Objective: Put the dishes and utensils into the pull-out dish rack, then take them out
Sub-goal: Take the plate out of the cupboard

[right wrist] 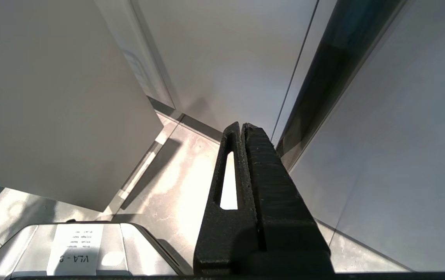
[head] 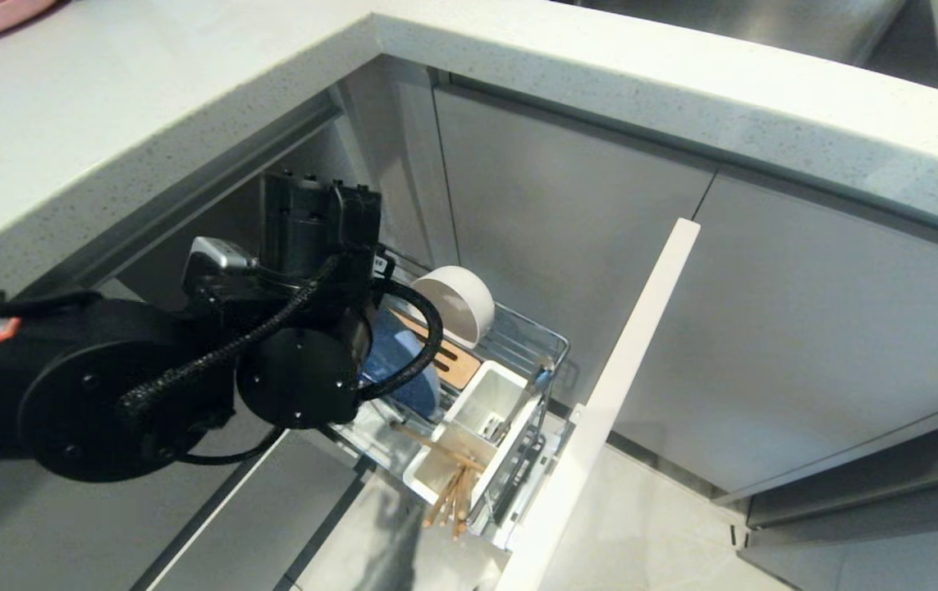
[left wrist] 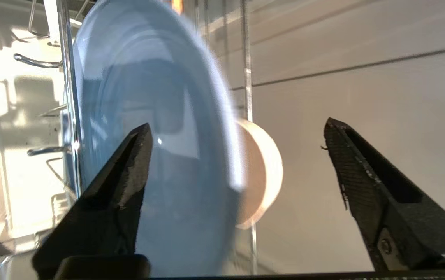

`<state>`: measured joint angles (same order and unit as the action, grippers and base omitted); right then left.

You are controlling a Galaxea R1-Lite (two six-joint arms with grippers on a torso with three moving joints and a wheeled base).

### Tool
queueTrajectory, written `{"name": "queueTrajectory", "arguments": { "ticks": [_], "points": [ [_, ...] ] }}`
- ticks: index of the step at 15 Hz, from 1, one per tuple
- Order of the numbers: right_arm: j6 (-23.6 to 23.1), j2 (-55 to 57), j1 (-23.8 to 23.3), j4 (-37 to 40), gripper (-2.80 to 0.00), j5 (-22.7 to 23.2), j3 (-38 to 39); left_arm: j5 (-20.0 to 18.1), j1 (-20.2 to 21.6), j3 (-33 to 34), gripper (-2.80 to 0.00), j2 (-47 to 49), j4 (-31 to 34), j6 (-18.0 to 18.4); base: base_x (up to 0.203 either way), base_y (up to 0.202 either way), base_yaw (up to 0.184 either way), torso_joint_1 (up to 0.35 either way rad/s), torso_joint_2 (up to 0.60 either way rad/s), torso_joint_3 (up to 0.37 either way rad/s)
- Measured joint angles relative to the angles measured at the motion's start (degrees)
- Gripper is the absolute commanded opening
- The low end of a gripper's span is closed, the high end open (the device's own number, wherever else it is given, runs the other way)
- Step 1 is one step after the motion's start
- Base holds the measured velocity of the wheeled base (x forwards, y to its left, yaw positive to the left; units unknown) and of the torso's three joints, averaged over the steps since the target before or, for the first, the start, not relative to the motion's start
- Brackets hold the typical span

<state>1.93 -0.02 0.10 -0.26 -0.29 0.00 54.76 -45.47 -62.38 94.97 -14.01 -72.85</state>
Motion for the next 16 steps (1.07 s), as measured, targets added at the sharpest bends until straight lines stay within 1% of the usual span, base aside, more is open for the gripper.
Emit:
{"name": "queueTrajectory", "arguments": {
  "ticks": [2,3,6,7,8,9,12,14,16],
  "points": [
    [0.0,0.0,0.0,0.0,-2.80,0.0,0.0,0.0,-1.1,-1.4,0.00,-2.5,4.5,0.0,0.000,0.000,0.000,0.000,0.00,0.000],
    [0.0,0.0,0.0,0.0,-2.80,0.0,0.0,0.1,-1.7,-2.2,-2.80,-3.8,6.5,0.1,0.000,0.000,0.000,0.000,0.00,0.000],
    [0.0,0.0,0.0,0.0,-2.80,0.0,0.0,0.7,-3.2,-4.1,-2.80,-7.6,11.7,0.7,0.000,0.000,0.000,0.000,0.00,0.000],
    [0.0,0.0,0.0,0.0,-2.80,0.0,0.0,0.9,-3.8,-4.8,-2.80,-8.9,13.2,1.6,0.000,0.000,0.000,0.000,0.00,0.000],
    [0.0,0.0,0.0,0.0,-2.80,0.0,0.0,1.1,-4.5,-5.2,-2.80,-10.3,13.7,3.1,0.000,0.000,0.000,0.000,0.00,0.000],
    [0.0,0.0,0.0,0.0,-2.80,0.0,0.0,1.3,-4.9,-5.6,-2.80,-11.8,13.7,5.6,0.000,0.000,0.000,0.000,0.00,0.000],
    [0.0,0.0,0.0,0.0,-2.80,0.0,0.0,1.5,-5.6,-6.5,-2.80,-16.9,12.3,14.8,0.000,0.000,0.000,0.000,0.00,0.000],
    [0.0,0.0,0.0,0.0,-2.80,0.0,0.0,1.3,-5.9,-6.6,-2.80,-20.4,7.5,23.2,0.000,0.000,0.000,0.000,0.00,0.000],
    [0.0,0.0,0.0,0.0,-2.80,0.0,0.0,0.0,-5.9,-5.2,-2.80,-24.1,-0.5,32.9,0.000,0.000,0.000,0.000,0.00,0.000]
  ]
}}
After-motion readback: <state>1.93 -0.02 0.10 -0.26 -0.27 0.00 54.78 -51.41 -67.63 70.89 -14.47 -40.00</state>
